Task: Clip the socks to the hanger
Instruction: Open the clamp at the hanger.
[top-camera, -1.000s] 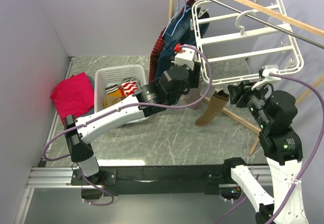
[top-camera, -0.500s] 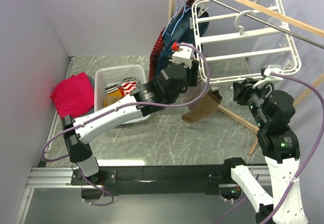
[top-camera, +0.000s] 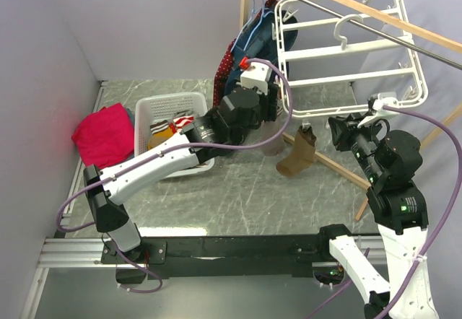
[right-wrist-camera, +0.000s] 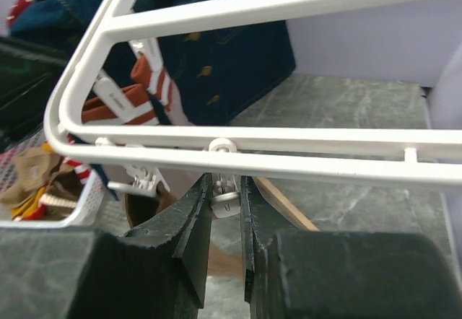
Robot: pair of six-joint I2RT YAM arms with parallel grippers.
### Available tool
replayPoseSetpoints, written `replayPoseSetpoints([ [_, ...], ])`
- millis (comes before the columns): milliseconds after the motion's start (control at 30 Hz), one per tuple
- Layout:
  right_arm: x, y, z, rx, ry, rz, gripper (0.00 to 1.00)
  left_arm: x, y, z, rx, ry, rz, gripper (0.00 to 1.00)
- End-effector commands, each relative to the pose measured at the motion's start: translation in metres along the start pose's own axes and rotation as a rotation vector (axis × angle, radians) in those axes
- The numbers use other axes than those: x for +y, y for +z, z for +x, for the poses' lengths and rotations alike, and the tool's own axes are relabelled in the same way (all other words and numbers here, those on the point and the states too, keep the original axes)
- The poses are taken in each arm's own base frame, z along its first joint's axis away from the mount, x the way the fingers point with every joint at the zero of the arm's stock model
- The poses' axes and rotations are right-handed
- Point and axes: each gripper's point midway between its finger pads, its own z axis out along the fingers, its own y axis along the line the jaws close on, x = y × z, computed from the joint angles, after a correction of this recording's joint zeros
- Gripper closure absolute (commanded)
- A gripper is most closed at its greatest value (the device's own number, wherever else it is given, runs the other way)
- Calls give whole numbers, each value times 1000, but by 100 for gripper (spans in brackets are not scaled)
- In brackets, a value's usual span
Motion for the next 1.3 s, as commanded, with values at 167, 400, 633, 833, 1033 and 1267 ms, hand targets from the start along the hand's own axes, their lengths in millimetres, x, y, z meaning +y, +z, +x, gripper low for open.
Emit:
replayPoseSetpoints([
  [167,46,-20,-13,16,-7,-256,99,12,-15,-43,-44,-30,92,36],
  [400,69,-29,-14,24,7,-389,99,25,-14,-51,-28,8,86,26],
  [633,88,-31,-14,37,24,-509,99,20,-59,-76,-101,22,231,12],
  [833,95,-28,-12,41,36,-550,99,5,-105,-80,-125,11,433,13],
  [1033,98,-23,-11,42,36,-578,98,-52,-141,-43,-36,-6,842,15],
  [1267,99,-22,-8,51,27,-592,98,-99,-140,-14,59,-10,1045,22],
])
